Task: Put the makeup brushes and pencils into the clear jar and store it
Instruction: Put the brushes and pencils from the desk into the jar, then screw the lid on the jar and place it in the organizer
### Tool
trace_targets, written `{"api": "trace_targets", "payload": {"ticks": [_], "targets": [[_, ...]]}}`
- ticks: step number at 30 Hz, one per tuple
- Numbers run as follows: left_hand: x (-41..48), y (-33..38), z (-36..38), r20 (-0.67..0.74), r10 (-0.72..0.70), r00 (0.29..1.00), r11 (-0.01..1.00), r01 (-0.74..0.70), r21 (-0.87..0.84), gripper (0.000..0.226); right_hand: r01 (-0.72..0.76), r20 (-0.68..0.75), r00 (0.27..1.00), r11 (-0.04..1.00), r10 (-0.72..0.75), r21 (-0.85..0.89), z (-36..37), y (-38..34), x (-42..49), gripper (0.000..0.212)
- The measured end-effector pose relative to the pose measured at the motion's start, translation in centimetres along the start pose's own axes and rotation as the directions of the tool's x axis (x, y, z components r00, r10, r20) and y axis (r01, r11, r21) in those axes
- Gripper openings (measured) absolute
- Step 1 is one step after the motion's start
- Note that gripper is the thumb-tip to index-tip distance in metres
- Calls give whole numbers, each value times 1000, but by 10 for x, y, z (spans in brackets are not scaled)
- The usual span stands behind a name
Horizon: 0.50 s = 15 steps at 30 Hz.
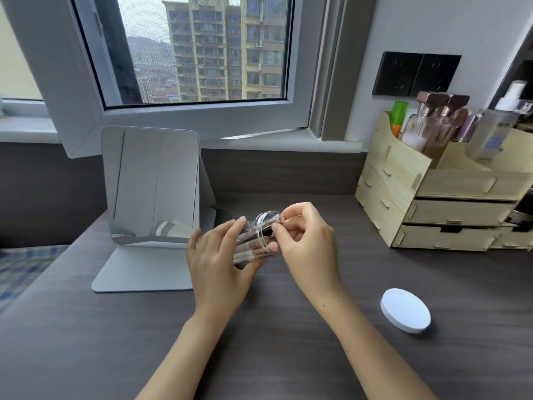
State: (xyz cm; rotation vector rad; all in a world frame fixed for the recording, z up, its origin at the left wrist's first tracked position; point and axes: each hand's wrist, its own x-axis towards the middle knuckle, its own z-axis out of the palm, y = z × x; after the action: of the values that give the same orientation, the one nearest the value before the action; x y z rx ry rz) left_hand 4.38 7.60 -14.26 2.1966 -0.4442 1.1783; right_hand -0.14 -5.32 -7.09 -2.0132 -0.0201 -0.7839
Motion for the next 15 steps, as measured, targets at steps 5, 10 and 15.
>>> {"api": "trace_targets", "payload": {"ticks": [5, 10, 15], "targets": [[0, -1, 0, 14, 3, 1000, 1000, -3, 3, 60, 120, -142, 977, 965, -156, -233, -12, 5, 2, 13], [0, 0, -1, 22, 16, 1000, 1000, -16, -1, 61, -113, 5, 989, 770, 149, -628, -74, 43, -4, 25], [-1, 3, 1, 43, 47, 998, 998, -48, 30, 63, -200, 180, 725, 454, 664, -868, -125, 66, -25, 77]]}}
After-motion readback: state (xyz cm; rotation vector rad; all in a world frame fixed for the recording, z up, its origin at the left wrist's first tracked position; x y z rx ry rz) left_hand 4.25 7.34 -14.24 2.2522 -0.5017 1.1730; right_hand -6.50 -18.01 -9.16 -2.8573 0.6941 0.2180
